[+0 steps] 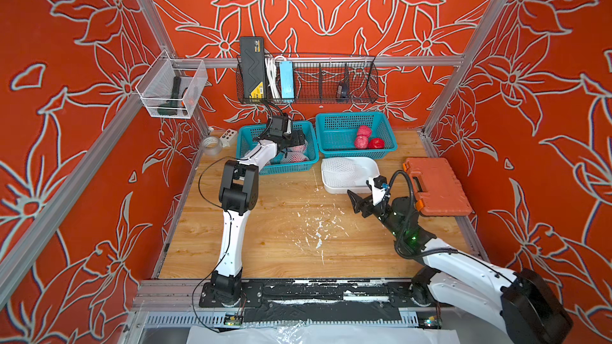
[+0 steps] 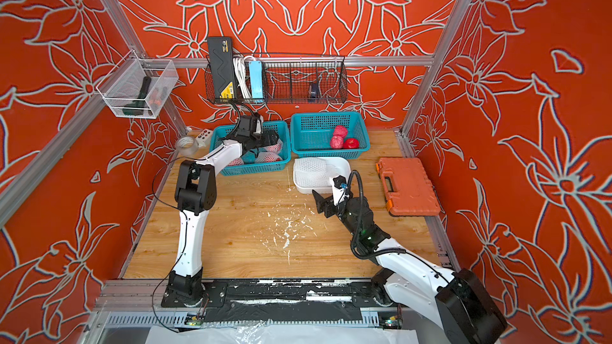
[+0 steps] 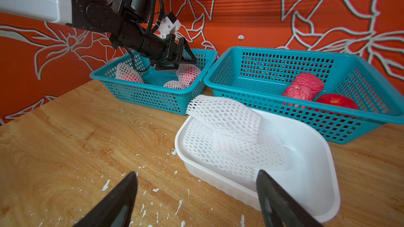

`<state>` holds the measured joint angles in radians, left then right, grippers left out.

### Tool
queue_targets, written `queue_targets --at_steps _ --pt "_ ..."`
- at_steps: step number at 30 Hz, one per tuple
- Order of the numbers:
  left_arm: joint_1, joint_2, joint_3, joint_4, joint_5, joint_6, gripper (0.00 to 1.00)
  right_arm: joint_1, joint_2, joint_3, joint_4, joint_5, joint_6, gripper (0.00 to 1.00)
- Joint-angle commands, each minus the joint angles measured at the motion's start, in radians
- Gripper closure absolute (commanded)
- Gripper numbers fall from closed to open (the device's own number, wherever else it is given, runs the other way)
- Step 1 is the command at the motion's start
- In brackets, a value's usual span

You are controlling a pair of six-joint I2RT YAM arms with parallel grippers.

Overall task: Remove foam nets from apples
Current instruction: Pick up the apple from the basket.

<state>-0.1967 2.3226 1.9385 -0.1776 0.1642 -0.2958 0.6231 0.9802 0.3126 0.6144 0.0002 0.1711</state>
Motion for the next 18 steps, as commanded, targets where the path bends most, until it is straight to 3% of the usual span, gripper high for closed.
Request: queue_targets --at_steps 1,5,18 --pt "-0.009 0.042 0.053 -0.023 -0.049 0.069 0.07 0.008 -0.009 0.006 0.027 0.02 0.012 0.15" --pt "-0.018 0.099 0.118 -0.049 -0.048 0.084 0.02 0.007 -0.006 0.008 0.03 0.018 0.012 0.15" --pt "-0.046 0.183 0.193 -0.085 -0.086 0.115 0.02 0.007 -0.011 0.005 0.03 0.031 0.014 0.14"
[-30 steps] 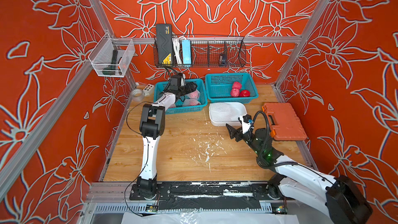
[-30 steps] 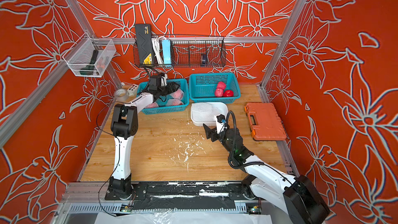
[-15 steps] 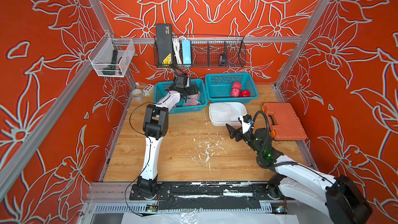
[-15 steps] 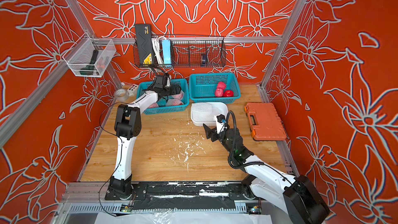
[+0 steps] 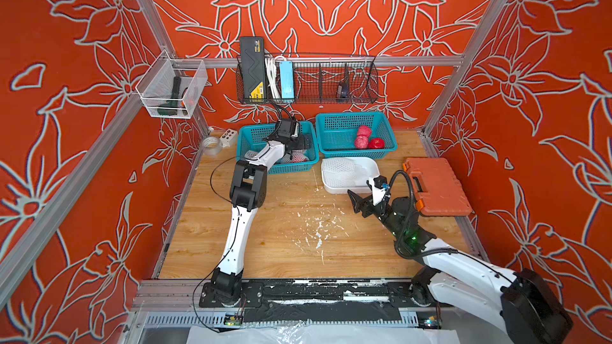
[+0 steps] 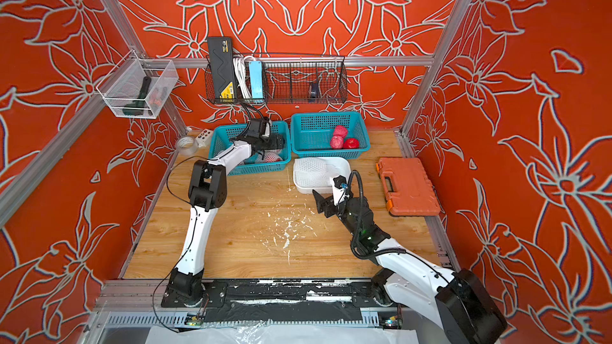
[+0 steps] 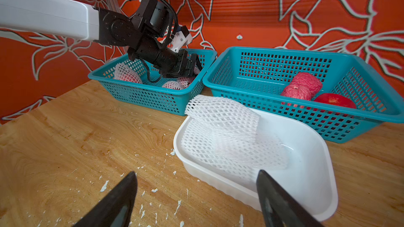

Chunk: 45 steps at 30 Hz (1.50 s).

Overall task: Remove foam nets from apples
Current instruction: Pick up the apple from the basket.

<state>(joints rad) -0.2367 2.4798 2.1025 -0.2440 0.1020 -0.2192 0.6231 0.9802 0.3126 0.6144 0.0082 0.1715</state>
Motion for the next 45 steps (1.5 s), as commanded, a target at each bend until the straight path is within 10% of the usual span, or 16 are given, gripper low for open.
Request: queue_targets --at_steps 1,21,45 --pt "-0.009 0.028 0.029 -0.019 -0.032 0.045 0.03 0.007 -0.012 0.005 0.029 0.024 0.015 0.14" --pt "-0.036 -0.006 -0.014 0.027 -0.193 0.118 0.39 0.008 -0.002 0.006 0.035 0.035 0.019 0.14" --pt "-0.035 -0.146 -0.111 0.072 -0.205 0.145 0.54 0.008 0.0 0.008 0.032 0.039 0.019 0.14"
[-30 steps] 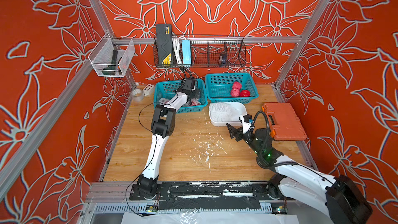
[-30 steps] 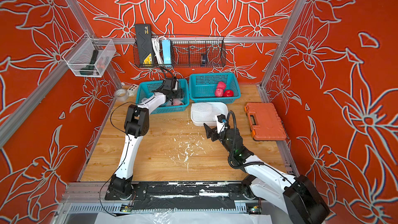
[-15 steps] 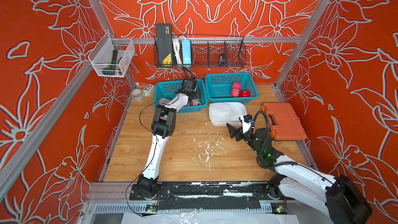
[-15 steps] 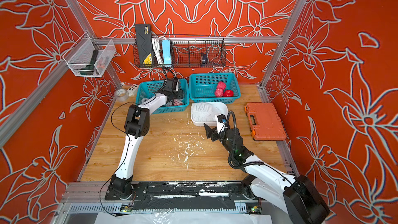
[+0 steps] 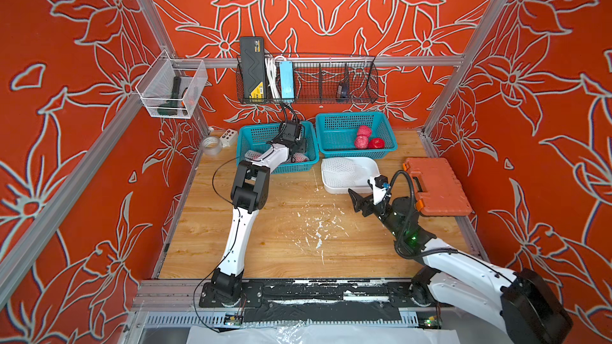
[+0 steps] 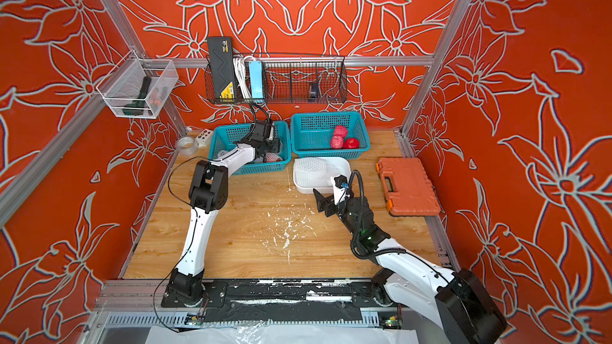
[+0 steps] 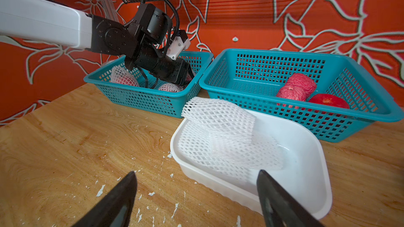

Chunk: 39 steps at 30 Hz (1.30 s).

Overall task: Remove foam nets from apples
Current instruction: Pick up the apple from the basket.

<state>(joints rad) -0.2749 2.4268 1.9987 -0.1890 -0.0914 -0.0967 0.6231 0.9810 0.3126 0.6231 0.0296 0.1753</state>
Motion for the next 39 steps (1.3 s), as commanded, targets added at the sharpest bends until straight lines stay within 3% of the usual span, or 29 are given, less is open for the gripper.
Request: queue_targets --at_steps 1,12,27,31,39 --pt "0.003 -0.106 -0.02 0.025 -0.01 0.023 0.54 0.007 0.0 0.008 0.023 0.018 0.015 0.14" --pt "0.003 -0.247 -0.155 0.062 -0.004 0.052 0.55 0.007 -0.007 0.006 0.02 0.022 0.016 0.14" --pt "0.003 -0.32 -0.195 0.038 0.029 0.063 0.55 0.007 -0.013 0.006 0.015 0.03 0.012 0.14" --pt "-0.008 -0.411 -0.293 0.049 0.056 0.053 0.55 0.007 -0.007 0.006 0.021 0.028 0.014 0.14" --pt "-0.106 -0.743 -0.684 0.124 0.063 0.027 0.54 0.008 0.004 0.009 0.026 0.024 0.016 0.14"
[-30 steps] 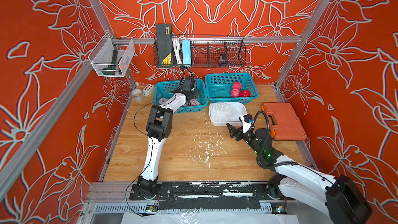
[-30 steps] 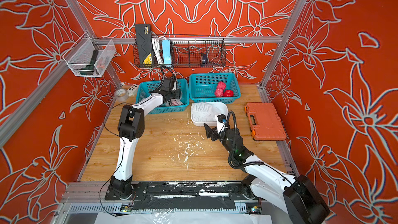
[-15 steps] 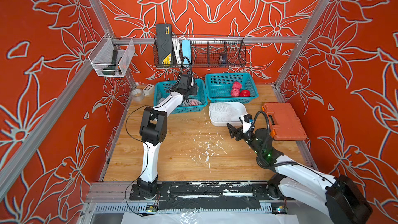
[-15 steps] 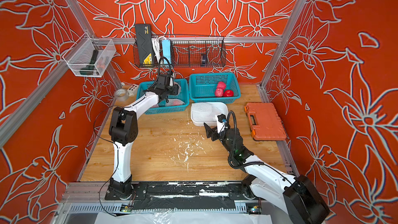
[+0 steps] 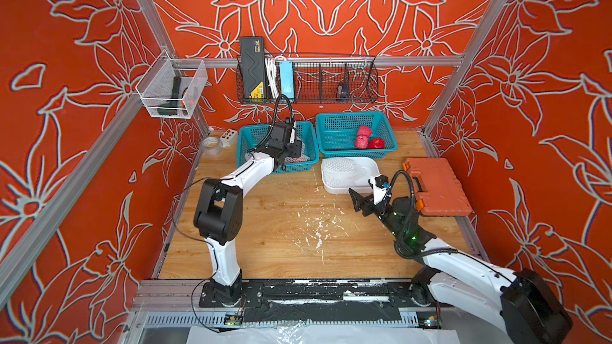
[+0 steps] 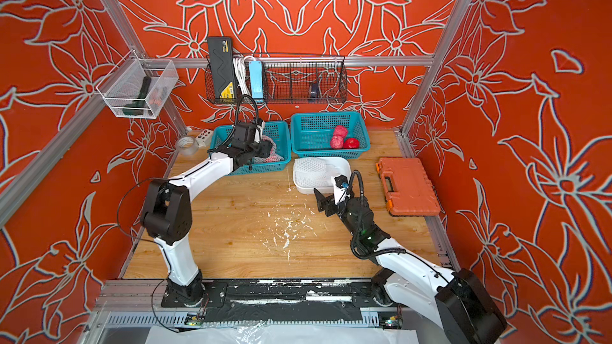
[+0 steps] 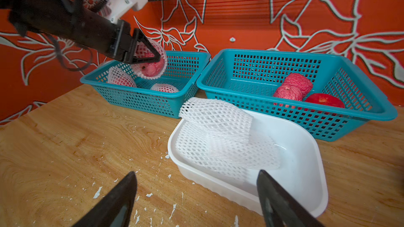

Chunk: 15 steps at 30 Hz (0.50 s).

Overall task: Remove foam nets from apples
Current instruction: Pick up the apple from the basket, then place the apple at the center of the board.

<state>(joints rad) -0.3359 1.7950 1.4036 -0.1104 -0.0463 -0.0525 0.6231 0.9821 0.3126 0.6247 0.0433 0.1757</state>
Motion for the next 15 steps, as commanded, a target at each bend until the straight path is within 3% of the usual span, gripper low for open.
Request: queue_targets --at_steps 1,9,15 --pt "-0.062 -0.151 -0.14 0.051 0.019 -0.024 0.54 0.007 0.004 0.01 0.026 0.01 0.016 0.14" --pt "-0.265 -0.537 -0.594 0.137 -0.027 -0.053 0.51 0.008 -0.005 0.009 0.019 0.007 0.01 0.14" --pt "-0.39 -0.689 -0.87 0.292 -0.021 -0.003 0.52 0.007 0.004 0.018 0.006 0.0 -0.003 0.14"
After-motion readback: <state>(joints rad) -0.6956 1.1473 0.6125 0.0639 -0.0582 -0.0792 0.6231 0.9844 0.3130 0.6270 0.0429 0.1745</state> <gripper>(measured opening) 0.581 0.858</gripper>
